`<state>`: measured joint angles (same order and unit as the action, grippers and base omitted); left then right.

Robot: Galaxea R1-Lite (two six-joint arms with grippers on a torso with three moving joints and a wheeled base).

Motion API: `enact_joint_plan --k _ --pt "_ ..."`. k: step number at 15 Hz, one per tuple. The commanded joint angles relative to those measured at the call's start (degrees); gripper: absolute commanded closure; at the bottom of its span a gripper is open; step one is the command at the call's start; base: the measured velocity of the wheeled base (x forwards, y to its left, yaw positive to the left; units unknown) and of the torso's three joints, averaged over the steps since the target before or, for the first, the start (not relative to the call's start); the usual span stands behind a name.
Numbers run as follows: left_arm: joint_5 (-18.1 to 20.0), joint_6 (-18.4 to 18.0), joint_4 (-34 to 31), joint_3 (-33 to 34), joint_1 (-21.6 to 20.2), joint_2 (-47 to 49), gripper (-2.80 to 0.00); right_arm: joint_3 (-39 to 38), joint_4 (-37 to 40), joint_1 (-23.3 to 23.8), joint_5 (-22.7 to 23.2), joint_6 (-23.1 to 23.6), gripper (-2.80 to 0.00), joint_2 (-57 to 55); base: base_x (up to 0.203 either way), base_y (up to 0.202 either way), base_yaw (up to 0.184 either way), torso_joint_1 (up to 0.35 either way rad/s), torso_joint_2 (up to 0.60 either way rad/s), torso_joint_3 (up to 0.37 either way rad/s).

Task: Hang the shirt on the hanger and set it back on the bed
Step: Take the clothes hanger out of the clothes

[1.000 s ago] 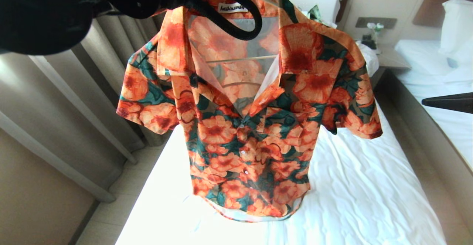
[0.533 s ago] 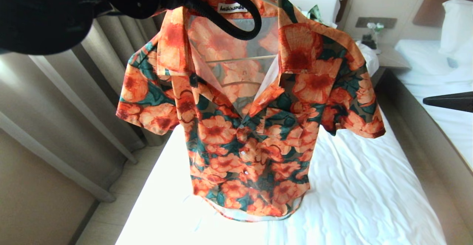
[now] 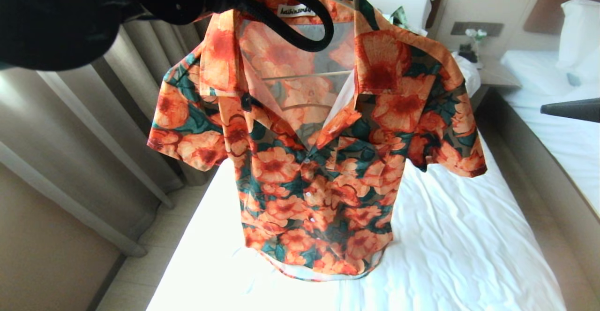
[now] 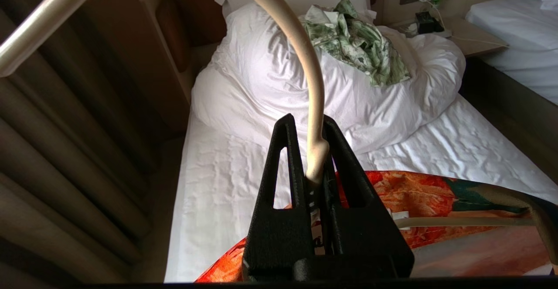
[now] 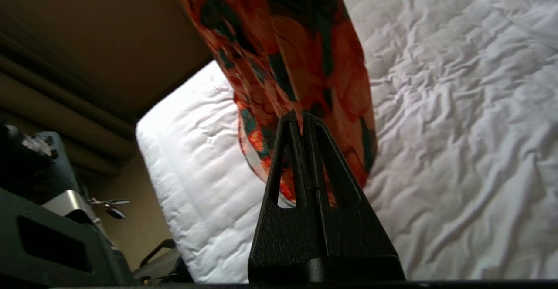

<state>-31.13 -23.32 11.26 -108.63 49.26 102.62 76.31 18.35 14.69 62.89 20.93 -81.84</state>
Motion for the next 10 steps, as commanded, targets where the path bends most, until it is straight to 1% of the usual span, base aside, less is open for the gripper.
enact_joint_plan --k 1,3,5,7,9,10 --pt "-0.24 -0.15 0.07 0.0 0.05 0.21 0.0 3.21 -0.05 -5.75 0.16 -6.59 0.0 1.58 0.0 0.0 0.0 0.0 0.0 0.0" --pt "-0.24 -0.15 0.07 0.0 0.05 0.21 0.0 6.11 -0.05 -12.19 -1.51 -11.28 0.0 1.49 0.0 0.0 0.0 0.0 0.0 0.0" --pt "-0.15 -0.15 0.07 0.0 0.13 0.3 0.0 8.42 0.1 -19.52 -6.18 -14.85 0.0 0.61 0.0 0.0 0.0 0.0 0.0 0.0" --pt "-0.15 -0.23 0.07 0.0 0.84 0.49 0.0 10.96 0.18 -27.19 -12.03 -19.36 0.0 -1.24 0.0 0.0 0.0 0.0 0.0 0.0" --pt "-0.08 -0.23 0.07 -0.01 0.92 0.74 0.0 13.39 0.32 -32.05 -16.19 -22.72 0.0 -3.36 0.0 0.0 0.0 0.0 0.0 0.0" --pt "-0.07 -0.23 0.07 0.0 0.92 0.83 0.0 13.75 0.28 -33.15 -17.76 -23.06 0.0 -4.14 0.0 0.0 0.0 0.0 0.0 0.0"
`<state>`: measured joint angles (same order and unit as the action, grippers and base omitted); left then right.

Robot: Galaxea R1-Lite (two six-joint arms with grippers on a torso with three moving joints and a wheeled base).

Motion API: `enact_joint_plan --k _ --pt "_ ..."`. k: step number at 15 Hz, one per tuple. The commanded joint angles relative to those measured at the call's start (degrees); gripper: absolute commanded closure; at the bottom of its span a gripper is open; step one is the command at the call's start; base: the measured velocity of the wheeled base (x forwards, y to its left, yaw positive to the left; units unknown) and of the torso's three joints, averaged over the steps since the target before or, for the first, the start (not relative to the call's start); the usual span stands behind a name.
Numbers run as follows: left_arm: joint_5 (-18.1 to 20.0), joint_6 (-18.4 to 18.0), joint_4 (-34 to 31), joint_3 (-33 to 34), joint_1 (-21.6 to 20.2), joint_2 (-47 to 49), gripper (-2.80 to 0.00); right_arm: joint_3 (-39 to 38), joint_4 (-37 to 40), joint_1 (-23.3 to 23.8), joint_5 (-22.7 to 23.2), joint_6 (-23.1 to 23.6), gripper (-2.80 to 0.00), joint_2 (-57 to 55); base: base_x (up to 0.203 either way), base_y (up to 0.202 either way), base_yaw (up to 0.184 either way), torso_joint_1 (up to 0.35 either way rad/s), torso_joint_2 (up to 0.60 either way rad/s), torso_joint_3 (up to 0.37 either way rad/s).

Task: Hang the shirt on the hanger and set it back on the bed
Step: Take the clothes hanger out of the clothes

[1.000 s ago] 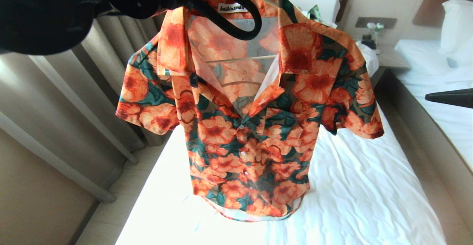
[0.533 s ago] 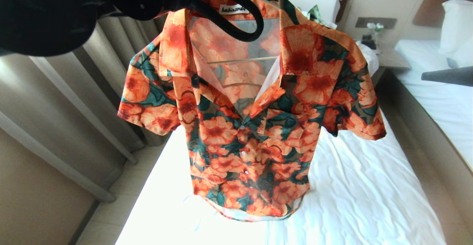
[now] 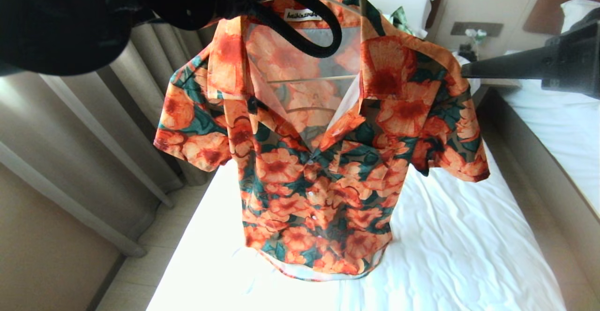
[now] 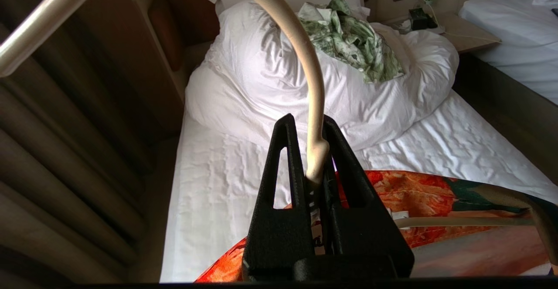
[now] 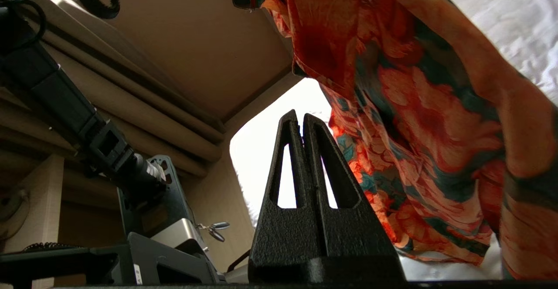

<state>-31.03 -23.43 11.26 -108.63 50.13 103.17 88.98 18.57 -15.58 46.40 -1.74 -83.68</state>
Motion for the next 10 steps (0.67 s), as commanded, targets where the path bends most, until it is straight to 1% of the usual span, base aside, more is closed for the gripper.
enact_joint_plan --k 1,4,5,7,10 --pt "-0.17 -0.12 0.07 0.0 0.06 0.27 0.0 1.2 -0.12 -3.29 -2.53 -0.35 0.0 -2.81 0.0 0.0 0.0 0.0 0.0 0.0" --pt "-0.17 -0.04 0.09 0.0 0.06 0.27 0.0 2.41 0.06 -3.51 -5.73 -0.2 0.0 -3.77 0.0 0.0 0.0 0.0 0.0 0.0" --pt "-0.22 -0.04 0.39 0.0 0.06 0.27 0.0 2.27 0.07 -3.91 -7.04 -0.14 -2.8 -3.64 0.0 0.0 0.0 0.0 0.0 0.0" --pt "-0.26 -0.09 0.57 0.0 0.06 0.27 0.0 1.19 0.1 -4.63 -8.54 2.53 -2.8 -3.07 0.0 0.0 0.0 0.0 0.0 0.0" --pt "-0.26 -0.04 0.6 0.0 0.06 0.27 0.0 0.77 -0.37 -4.55 -8.78 4.09 -2.8 -3.79 0.0 0.0 0.0 0.0 0.0 0.0"
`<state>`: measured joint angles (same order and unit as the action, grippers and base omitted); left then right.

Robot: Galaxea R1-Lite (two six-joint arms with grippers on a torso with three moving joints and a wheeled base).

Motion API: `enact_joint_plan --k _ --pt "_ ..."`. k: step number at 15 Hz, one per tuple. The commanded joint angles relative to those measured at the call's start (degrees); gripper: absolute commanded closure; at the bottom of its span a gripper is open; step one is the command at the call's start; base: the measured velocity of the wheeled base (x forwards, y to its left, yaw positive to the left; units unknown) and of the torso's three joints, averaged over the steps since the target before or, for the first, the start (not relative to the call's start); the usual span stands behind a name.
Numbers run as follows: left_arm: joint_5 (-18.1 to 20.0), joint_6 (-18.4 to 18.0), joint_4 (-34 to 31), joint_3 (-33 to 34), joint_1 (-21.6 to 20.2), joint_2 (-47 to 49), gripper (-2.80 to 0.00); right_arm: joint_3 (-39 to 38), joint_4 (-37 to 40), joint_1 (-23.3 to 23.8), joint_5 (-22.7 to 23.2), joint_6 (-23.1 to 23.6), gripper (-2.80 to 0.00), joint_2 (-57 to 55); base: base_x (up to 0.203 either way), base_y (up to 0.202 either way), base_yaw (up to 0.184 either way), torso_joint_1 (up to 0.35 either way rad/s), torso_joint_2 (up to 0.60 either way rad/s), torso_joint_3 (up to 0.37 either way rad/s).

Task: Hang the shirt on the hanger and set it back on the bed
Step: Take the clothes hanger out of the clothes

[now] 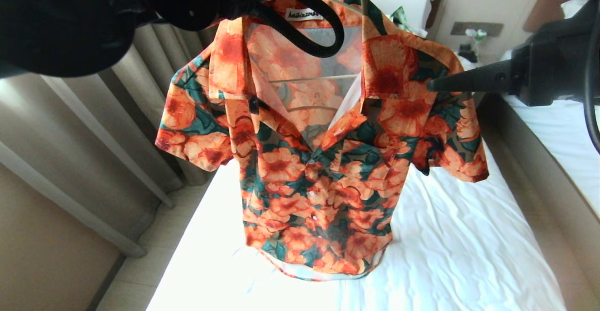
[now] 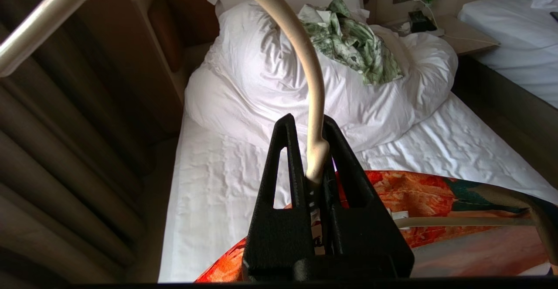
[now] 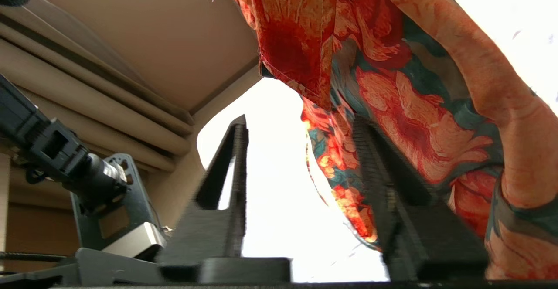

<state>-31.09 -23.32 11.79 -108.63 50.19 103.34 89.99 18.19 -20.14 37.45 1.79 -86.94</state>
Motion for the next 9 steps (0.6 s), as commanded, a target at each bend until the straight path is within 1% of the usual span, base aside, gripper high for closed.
enact_joint_plan --k 1,3,4,5,7,8,9 --pt "-0.2 -0.21 0.08 0.0 0.25 0.11 0.0 -0.33 0.0 0.01 0.17 1.71 -2.8 -1.04 0.0 0.0 0.0 0.0 0.0 0.0" --pt "-0.2 -0.15 0.08 0.0 0.35 0.11 0.0 0.15 -1.14 -0.11 0.17 3.1 -2.8 -3.35 0.0 0.0 0.0 0.0 0.0 0.0" --pt "-0.2 -0.15 0.08 0.0 0.35 0.11 0.0 0.23 -4.26 -0.6 0.17 2.69 -2.8 -4.93 0.0 0.0 0.0 0.0 0.0 0.0" --pt "-0.2 -0.15 0.08 0.0 0.35 0.11 0.0 0.2 -7.6 -2.06 0.12 0.77 -2.8 -6.26 0.0 0.0 0.0 0.0 0.0 0.0" --pt "-0.2 -0.15 0.08 0.0 0.35 0.11 0.0 0.28 -12.75 -4.53 -0.11 -4.84 -2.8 -6.94 0.0 0.0 0.0 0.0 0.0 0.0" --pt "-0.2 -0.15 0.08 0.0 0.35 0.11 0.0 0.28 -14.67 -5.7 -0.65 -5.88 -2.8 -7.39 0.0 0.0 0.0 0.0 0.0 0.0" --pt "-0.12 -0.15 0.08 0.0 0.35 0.2 0.0 0.27 -15.03 -6.76 -1.38 -6.14 -2.8 -7.58 0.0 0.0 0.0 0.0 0.0 0.0"
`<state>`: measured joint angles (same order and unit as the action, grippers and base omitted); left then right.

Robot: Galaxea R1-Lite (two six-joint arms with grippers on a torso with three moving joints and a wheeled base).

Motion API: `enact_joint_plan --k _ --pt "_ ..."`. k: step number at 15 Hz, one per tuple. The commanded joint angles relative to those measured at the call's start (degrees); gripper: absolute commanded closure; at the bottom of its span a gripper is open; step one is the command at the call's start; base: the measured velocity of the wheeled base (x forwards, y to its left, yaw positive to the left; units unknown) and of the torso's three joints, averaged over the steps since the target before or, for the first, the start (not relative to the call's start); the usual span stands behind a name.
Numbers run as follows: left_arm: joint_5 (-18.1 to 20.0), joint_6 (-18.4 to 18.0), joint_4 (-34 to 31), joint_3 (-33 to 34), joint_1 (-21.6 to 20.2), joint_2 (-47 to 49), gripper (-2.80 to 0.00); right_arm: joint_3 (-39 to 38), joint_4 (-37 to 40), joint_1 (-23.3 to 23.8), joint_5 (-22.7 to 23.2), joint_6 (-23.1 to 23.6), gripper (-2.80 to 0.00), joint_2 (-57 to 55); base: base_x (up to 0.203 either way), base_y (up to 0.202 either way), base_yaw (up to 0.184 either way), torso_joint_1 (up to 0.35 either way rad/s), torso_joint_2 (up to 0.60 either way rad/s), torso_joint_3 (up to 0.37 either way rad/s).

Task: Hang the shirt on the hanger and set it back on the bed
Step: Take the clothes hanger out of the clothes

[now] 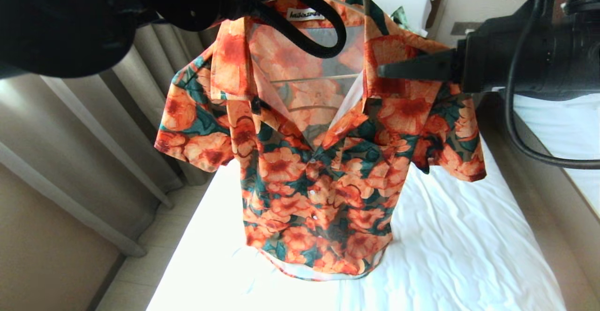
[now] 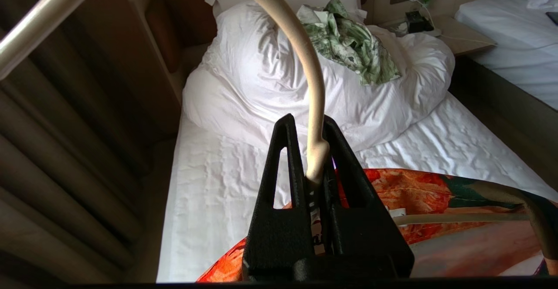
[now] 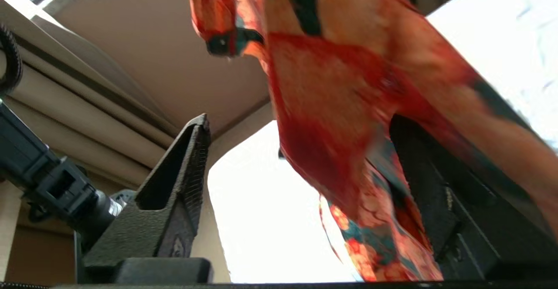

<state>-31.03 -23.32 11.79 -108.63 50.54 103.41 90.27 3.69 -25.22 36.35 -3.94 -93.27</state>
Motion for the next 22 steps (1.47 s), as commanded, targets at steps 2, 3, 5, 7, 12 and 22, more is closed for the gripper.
enact_joint_plan --k 2,3,5,7,12,22 --pt "-0.09 -0.15 0.31 0.0 -0.01 0.37 0.0 0.11 -0.77 -3.65 -1.81 -0.48 -2.8 -1.51 0.0 0.0 0.0 0.0 0.0 0.0" --pt "-0.09 -0.15 0.85 0.0 -0.01 0.55 0.0 0.73 -0.79 -4.32 -2.7 -0.46 -2.8 -2.09 0.0 0.0 0.0 0.0 0.0 0.0" --pt "-0.09 -0.15 1.13 0.0 -0.01 0.65 0.0 1.13 -0.91 -5.08 -5.3 -0.45 -2.8 -2.95 0.0 0.0 0.0 0.0 0.0 0.0" --pt "-0.09 -0.15 1.13 0.0 -0.01 0.65 0.0 1.22 -1.65 -5.57 -6.29 -0.94 0.0 -3.41 0.0 0.0 0.0 0.0 0.0 0.0" --pt "-0.21 -0.15 1.13 0.0 0.25 0.65 0.0 0.46 -1.44 -5.47 -7.16 -3.56 0.0 -1.45 0.0 0.0 0.0 0.0 0.0 0.0" --pt "-2.54 -0.15 0.35 6.6 0.44 -1.63 0.0 -7.79 2.86 11.98 -3.08 -0.49 0.0 10.55 0.0 0.0 0.0 0.0 0.0 0.0"
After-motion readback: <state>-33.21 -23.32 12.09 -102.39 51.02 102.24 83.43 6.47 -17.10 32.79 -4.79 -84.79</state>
